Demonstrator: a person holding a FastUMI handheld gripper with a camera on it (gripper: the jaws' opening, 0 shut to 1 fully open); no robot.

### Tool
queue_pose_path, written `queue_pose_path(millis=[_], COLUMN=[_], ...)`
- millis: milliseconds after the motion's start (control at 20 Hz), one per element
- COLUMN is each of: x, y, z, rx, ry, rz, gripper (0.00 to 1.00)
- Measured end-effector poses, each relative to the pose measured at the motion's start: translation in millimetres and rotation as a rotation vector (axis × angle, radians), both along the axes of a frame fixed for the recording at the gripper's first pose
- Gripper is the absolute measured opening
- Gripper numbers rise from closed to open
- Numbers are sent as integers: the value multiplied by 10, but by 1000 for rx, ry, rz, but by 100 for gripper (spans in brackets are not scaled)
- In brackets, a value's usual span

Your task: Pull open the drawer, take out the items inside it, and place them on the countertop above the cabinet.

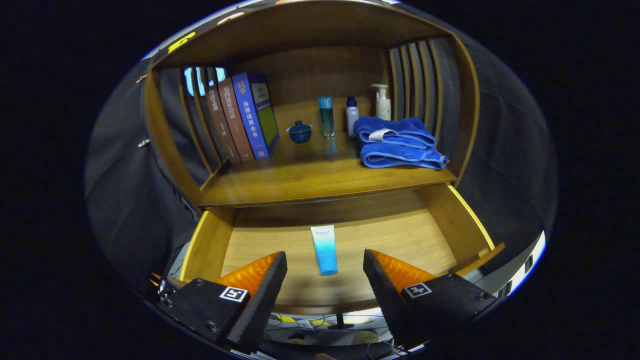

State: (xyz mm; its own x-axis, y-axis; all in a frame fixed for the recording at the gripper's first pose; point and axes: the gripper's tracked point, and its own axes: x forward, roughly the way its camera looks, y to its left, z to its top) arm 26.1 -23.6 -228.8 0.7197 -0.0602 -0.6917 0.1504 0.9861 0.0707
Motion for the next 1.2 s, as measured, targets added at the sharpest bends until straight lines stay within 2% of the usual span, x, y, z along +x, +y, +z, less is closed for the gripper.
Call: queue_pose_path(millis=[350,700,950,1050,1200], x=[404,291,210,197,225], y=[58,-47,-63,-34,-26], z=[-752,-1231,-1473,-1472,-1505], rx=[-25,-69,-44,-33,-40], ry=[265,468,571,581,573], rz=[62,79,63,71,95], gripper=[97,98,92,86,67])
